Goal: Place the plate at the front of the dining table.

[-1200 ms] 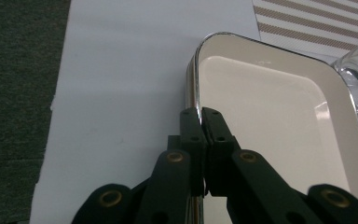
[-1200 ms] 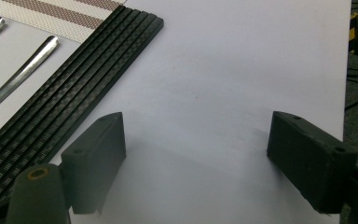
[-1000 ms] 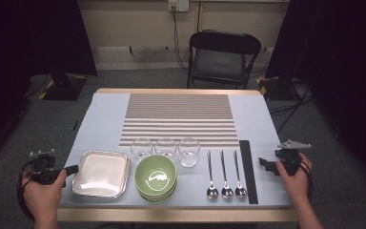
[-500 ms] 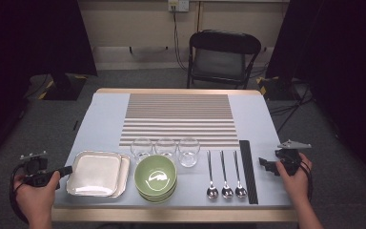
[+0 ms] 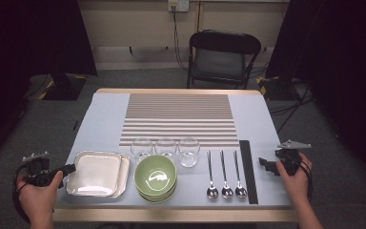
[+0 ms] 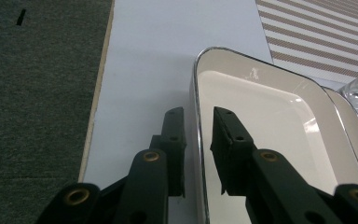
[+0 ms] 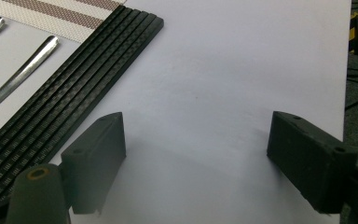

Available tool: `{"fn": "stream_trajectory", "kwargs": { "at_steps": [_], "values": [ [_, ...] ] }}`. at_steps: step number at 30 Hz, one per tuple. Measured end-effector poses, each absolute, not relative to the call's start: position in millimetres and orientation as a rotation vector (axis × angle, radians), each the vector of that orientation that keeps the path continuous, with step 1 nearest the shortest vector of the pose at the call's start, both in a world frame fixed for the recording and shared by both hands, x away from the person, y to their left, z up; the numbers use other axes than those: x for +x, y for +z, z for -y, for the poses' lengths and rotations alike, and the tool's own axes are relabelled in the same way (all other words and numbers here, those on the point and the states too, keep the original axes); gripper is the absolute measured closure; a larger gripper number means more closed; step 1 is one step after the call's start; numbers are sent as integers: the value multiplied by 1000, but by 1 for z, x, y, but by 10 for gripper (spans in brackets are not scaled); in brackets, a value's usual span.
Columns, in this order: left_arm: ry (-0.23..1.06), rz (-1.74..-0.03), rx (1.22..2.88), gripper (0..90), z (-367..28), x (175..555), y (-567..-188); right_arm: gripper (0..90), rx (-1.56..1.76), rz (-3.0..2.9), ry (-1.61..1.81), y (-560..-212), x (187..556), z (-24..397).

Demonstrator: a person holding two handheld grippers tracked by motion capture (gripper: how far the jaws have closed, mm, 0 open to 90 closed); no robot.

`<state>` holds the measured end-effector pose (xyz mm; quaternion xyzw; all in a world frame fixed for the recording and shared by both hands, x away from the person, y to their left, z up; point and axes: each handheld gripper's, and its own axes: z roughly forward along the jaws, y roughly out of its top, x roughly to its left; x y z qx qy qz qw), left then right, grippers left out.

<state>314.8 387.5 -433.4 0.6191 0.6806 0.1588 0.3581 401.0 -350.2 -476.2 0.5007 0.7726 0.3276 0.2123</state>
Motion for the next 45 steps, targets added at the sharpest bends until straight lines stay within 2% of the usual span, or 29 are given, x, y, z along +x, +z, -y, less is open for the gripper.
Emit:
{"fn": "stream_trajectory", "kwargs": {
  "at_steps": [11,17,22,37,45],
  "values": [
    [416,-1756,1583,776,-387,316,-440,183,1390,-2146,910,-476,401,350],
    [379,-1768,1555,843,-386,317,-442,183,1390,-2146,910,-476,401,350],
    [365,-1762,1544,862,-387,316,-443,183,1390,-2146,910,-476,401,350],
    [449,-1764,1602,882,-381,315,-430,183,1385,-2148,911,-476,401,350],
    [420,-1771,1597,888,-383,314,-429,183,1386,-2148,911,-476,401,350]
  ]
}}
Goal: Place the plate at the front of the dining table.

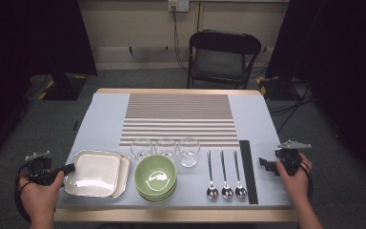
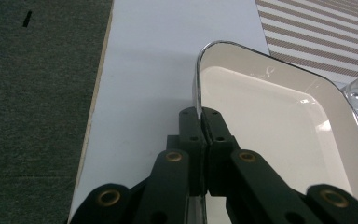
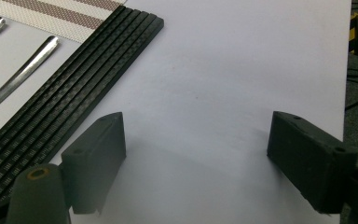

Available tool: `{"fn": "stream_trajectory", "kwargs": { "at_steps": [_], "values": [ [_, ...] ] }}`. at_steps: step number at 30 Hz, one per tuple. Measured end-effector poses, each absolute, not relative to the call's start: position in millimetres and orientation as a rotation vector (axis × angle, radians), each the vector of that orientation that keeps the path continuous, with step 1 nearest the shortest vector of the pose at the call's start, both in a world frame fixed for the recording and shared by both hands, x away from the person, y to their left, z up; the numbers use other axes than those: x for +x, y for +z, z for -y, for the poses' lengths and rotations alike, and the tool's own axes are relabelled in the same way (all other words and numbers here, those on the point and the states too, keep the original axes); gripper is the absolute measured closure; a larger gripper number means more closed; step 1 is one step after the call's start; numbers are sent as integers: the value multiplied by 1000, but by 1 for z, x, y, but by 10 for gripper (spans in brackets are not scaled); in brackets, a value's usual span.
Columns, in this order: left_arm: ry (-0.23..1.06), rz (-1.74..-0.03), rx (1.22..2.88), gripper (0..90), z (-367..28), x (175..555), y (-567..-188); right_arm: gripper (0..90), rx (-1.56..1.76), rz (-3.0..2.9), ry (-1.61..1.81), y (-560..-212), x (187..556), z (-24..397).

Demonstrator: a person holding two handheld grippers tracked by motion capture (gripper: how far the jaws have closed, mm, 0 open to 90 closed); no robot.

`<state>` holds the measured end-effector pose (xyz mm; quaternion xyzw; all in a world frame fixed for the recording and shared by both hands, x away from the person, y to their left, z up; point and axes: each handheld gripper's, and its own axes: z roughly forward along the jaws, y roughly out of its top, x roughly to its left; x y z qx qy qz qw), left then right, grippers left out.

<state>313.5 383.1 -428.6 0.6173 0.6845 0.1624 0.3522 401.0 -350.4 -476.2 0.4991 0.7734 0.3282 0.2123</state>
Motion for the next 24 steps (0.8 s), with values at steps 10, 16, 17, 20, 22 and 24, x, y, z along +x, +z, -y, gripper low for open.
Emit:
{"fn": "stream_trajectory", "kwargs": {
  "at_steps": [10,16,17,20,22,24],
  "values": [
    [413,-1767,1575,889,-386,314,-409,183,1386,-2148,912,-476,401,350],
    [417,-1769,1568,889,-383,318,-396,183,1388,-2147,912,-476,401,350],
    [414,-1768,1566,890,-382,319,-394,183,1388,-2147,912,-476,401,350],
    [401,-1764,1558,890,-379,323,-386,183,1388,-2147,911,-476,401,350],
    [408,-1769,1558,890,-377,325,-383,183,1388,-2147,912,-476,401,350],
    [415,-1770,1559,890,-375,327,-377,183,1389,-2147,912,-476,401,350]
  ]
}}
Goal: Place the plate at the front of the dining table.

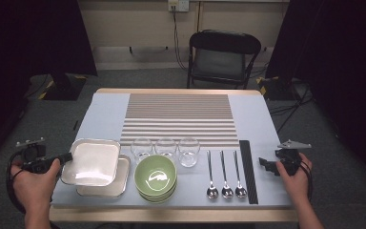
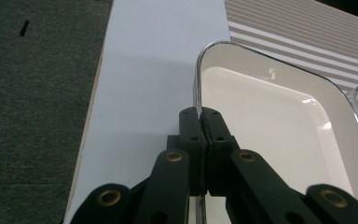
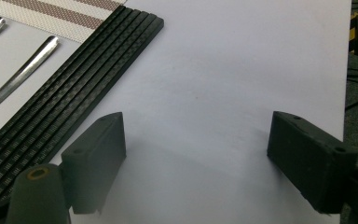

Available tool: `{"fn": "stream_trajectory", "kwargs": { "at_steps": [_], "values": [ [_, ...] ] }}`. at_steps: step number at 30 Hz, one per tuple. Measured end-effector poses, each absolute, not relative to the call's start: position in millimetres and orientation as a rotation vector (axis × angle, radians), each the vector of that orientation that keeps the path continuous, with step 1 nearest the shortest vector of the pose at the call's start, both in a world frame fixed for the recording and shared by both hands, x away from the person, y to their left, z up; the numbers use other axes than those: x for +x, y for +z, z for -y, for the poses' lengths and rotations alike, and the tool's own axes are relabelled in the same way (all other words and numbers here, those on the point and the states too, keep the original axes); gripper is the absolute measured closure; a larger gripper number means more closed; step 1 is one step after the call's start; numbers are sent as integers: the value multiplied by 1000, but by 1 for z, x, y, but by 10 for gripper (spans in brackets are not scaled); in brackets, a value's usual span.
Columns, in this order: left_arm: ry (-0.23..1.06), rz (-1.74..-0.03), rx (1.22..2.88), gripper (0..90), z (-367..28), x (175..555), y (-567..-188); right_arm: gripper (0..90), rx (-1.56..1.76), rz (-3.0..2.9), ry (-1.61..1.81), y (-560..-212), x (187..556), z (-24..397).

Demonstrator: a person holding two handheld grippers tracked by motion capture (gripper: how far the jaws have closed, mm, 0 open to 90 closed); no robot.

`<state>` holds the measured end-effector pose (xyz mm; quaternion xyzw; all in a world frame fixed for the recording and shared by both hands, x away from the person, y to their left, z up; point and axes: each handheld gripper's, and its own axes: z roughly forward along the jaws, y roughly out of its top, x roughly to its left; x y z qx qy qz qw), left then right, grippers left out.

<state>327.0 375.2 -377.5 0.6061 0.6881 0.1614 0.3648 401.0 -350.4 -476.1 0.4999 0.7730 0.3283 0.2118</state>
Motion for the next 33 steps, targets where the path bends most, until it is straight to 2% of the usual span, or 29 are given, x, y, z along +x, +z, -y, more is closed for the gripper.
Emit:
{"fn": "stream_trajectory", "kwargs": {
  "at_steps": [8,33],
  "values": [
    [421,-1761,1538,889,-367,342,-354,183,1388,-2147,912,-476,401,350],
    [419,-1771,1530,890,-355,374,-328,183,1384,-2148,911,-476,401,350]
  ]
}}
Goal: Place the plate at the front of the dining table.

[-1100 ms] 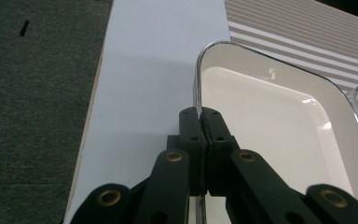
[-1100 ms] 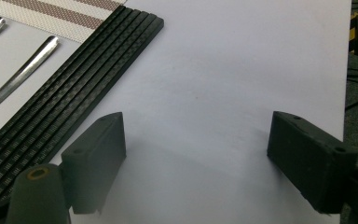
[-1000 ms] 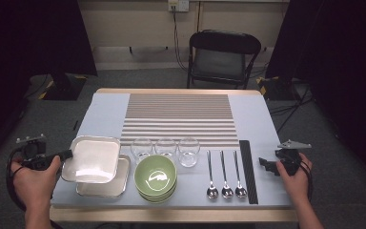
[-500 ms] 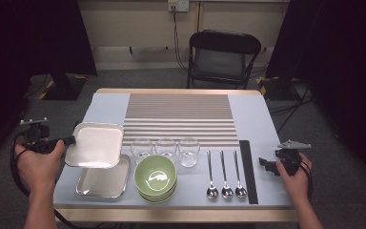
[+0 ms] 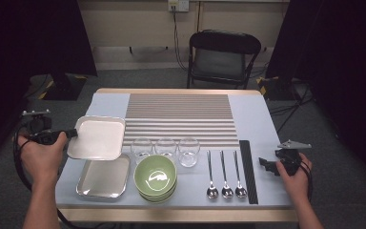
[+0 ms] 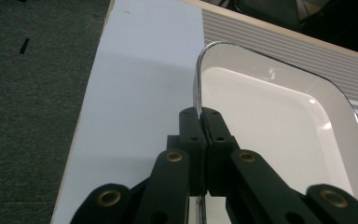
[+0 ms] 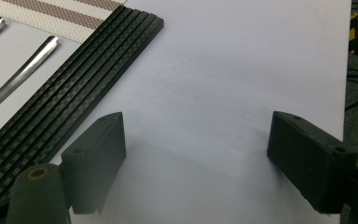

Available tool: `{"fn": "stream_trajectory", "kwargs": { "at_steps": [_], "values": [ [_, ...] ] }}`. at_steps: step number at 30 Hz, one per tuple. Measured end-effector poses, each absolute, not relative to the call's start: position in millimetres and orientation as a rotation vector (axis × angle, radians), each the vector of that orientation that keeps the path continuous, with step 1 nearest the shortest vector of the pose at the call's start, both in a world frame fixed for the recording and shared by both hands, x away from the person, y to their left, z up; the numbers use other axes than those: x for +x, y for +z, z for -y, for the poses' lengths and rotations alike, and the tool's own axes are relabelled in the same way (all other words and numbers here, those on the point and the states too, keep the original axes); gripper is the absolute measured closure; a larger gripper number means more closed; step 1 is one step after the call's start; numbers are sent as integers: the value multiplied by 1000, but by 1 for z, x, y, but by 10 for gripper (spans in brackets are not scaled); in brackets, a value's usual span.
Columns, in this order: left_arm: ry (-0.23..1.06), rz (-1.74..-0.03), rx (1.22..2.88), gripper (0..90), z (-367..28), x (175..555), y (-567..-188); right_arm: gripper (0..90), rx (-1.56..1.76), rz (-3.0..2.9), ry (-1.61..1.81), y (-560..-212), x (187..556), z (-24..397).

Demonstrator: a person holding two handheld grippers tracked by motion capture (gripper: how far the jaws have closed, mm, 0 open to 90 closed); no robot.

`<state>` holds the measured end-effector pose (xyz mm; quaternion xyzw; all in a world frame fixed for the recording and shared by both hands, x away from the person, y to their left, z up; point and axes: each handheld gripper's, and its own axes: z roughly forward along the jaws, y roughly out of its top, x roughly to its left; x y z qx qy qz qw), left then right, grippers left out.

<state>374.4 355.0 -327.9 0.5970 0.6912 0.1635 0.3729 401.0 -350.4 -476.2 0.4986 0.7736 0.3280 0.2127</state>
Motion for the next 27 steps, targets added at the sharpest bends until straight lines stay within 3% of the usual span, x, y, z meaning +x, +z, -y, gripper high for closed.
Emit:
{"fn": "stream_trajectory", "kwargs": {
  "at_steps": [27],
  "values": [
    [380,-1754,1524,889,-332,403,-315,183,1389,-2146,910,-476,401,350]
  ]
}}
